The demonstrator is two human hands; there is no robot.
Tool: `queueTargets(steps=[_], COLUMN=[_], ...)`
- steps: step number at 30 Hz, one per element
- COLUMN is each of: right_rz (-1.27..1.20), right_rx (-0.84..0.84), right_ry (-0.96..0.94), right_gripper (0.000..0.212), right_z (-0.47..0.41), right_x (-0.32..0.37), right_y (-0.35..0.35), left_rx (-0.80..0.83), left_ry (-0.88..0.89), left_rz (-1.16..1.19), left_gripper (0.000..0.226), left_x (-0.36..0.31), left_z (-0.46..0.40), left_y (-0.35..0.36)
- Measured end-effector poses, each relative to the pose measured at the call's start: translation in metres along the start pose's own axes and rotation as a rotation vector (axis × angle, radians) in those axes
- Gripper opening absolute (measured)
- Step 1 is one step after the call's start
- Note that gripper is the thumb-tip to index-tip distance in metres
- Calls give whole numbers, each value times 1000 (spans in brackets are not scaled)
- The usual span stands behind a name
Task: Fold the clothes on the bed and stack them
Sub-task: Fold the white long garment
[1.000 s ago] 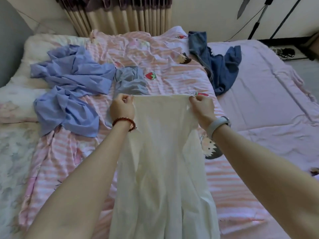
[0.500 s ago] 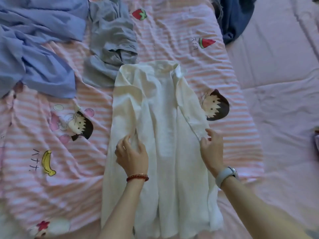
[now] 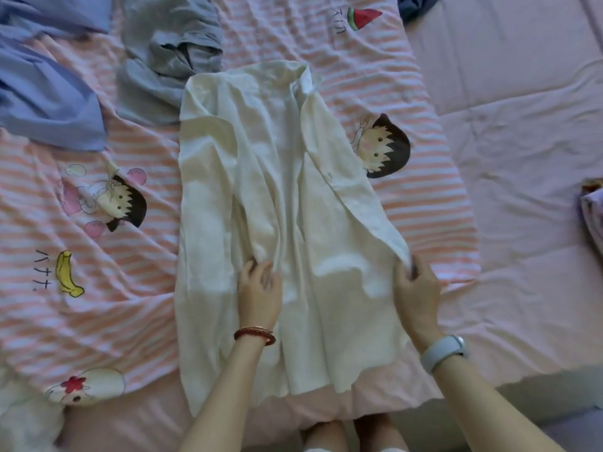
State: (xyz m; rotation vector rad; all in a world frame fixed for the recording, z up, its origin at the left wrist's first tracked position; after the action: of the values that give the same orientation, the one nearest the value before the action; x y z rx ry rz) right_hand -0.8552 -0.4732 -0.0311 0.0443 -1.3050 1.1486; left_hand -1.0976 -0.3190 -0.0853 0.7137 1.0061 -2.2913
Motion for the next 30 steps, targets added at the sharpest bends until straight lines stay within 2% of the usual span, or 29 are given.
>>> queueTargets(steps=[1, 3, 4, 5, 6, 8, 10, 13, 16, 17, 19, 22, 24, 30], right_rz=[10, 63, 74, 59, 28, 4, 94, 215, 61, -3, -56, -97, -85, 67], right_rx=[265, 917, 1067, 1059, 915, 510, 291, 270, 345, 371, 347, 202, 103, -105], right_ry=[-107, -170, -187, -217, -218, -113, 17, 96, 200, 247, 230, 148, 104, -77], right_gripper=[16, 43, 42, 36, 30, 27, 28, 40, 46, 42, 13, 26, 24, 8], right_z=[9, 57, 73, 72, 58, 23, 3, -14, -22, -21, -23, -34, -45, -106], right_x=[25, 47, 49, 48, 46, 23, -7, -39, -59, -65, -64, -55, -48, -5], right_y=[28, 96, 112, 117, 109, 77, 53, 53, 67, 72, 69, 33, -6, -140], left_rx=[-57, -122, -127, -113, -81, 36, 124, 30, -62, -60, -7, 88, 95, 197], left_ry=[1, 8, 2, -10, -21, -17, -6, -4, 84, 169, 288, 326, 343, 486], left_rz=[76, 166, 207, 243, 275, 299, 148, -128, -400, -508, -621, -568, -538, -551], left_gripper=[26, 21, 19, 16, 13, 11, 21, 47, 57, 53, 49, 41, 37, 50], left_x=[-3, -7, -6, -5, -5, -10, -12, -6, -18, -27, -40, -55, -75, -187], left_z=[-2, -3, -5, -6, -7, -6, -5, -2, 6, 9, 16, 17, 12, -3], left_y=[-14, -37, -44, -49, -50, -40, -21, -7, 5, 15, 37, 56, 63, 112])
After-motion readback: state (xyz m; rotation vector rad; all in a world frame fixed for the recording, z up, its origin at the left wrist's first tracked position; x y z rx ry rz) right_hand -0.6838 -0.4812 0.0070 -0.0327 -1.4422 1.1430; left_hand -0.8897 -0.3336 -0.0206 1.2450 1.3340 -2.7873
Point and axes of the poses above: each hand's wrist, its own z-axis away from the middle knuckle, its own y-axis out of the palm, x = y × z, the point moved 10 cm from there along -z, towards the middle knuckle, and after that the axes turned 10 degrees about x, right-handed, at the moved point
